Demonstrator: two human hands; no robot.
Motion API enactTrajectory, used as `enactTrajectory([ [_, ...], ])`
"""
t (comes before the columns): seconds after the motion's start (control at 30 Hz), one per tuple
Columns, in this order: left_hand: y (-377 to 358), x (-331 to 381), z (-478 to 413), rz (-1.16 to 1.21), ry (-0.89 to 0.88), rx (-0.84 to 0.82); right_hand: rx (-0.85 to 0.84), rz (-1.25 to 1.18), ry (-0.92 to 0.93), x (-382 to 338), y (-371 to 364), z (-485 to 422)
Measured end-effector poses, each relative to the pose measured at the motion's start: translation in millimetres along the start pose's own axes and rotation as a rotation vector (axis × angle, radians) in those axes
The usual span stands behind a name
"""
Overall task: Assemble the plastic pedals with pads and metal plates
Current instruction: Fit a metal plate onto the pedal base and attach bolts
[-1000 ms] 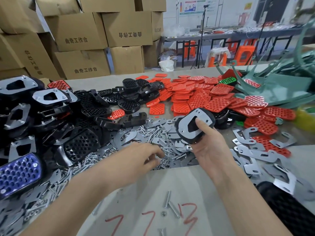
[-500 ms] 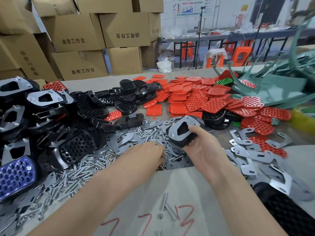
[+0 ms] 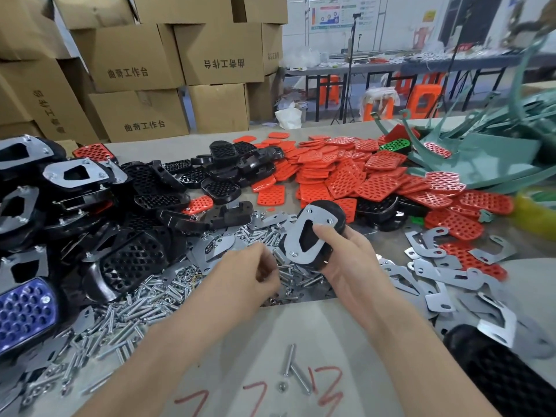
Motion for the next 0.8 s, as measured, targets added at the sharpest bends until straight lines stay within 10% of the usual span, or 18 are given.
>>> enactTrajectory([
  [0.47,28,-19,-2,0.651,0.041,0.434,-0.128,0.391,0.116,2,-25,6],
  [0.8,32,-11,6,0.526,-0.019,0.498,-0.147,0.526,0.168,1,-37,17],
])
Point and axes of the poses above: each hand's wrist, its own z-axis away from the middle knuckle, its own y-axis out of the back of the hand, x = y × z, the point moved 10 cm from there along -z, towards the middle knuckle, and after that the axes turned 10 degrees about -y, right-handed, at the moved point
